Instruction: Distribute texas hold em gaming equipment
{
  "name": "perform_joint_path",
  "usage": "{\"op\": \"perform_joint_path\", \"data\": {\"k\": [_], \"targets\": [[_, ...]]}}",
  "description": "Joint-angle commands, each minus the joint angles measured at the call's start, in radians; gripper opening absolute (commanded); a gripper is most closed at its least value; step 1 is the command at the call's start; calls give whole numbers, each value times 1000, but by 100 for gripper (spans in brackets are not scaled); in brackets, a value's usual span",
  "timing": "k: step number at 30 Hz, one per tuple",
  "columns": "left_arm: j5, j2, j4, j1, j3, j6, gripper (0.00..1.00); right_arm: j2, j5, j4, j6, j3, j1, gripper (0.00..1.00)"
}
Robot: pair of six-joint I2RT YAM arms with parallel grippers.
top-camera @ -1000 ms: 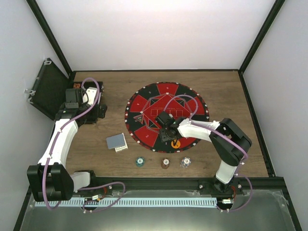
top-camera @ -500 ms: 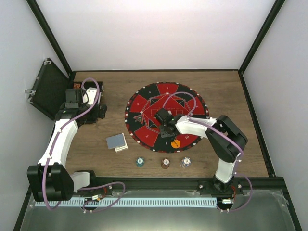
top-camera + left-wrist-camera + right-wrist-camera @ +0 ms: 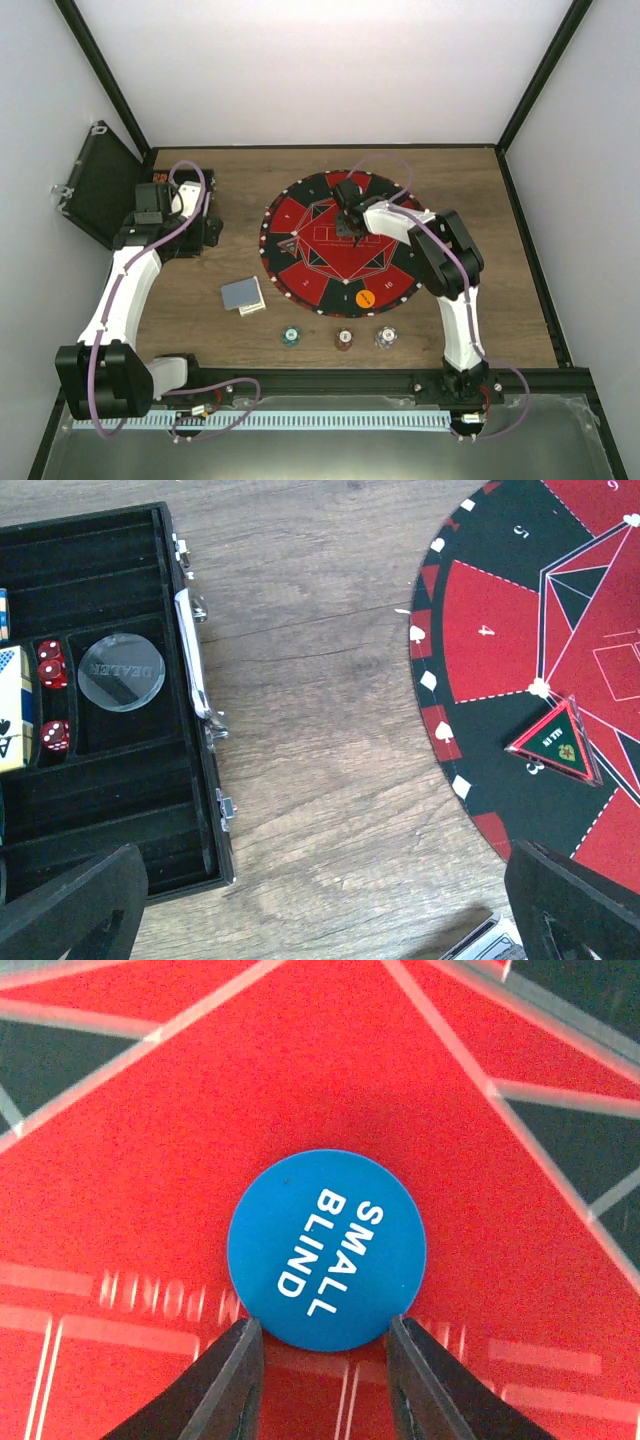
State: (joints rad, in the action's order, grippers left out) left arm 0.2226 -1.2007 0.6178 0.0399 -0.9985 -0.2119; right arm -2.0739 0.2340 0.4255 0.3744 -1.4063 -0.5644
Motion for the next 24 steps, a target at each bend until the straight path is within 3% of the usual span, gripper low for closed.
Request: {"op": "perform_joint_path", "data": {"k": [1, 10, 15, 20, 24], "targets": [[3, -2, 22, 6, -31, -1, 100, -137, 42, -2, -59, -146, 65, 36], [-1, -32, 33, 6, -43, -13, 100, -339, 32, 73, -102, -459, 114, 36], [9, -44, 28, 6, -41, -7, 100, -384, 1, 102, -113, -539, 118, 38], [21, -50, 30, 7, -45, -1, 100, -319, -18, 123, -112, -504, 115, 57], [24, -41, 35, 6, -45, -3, 100, -163, -21, 124, -105, -375, 91, 75]]}}
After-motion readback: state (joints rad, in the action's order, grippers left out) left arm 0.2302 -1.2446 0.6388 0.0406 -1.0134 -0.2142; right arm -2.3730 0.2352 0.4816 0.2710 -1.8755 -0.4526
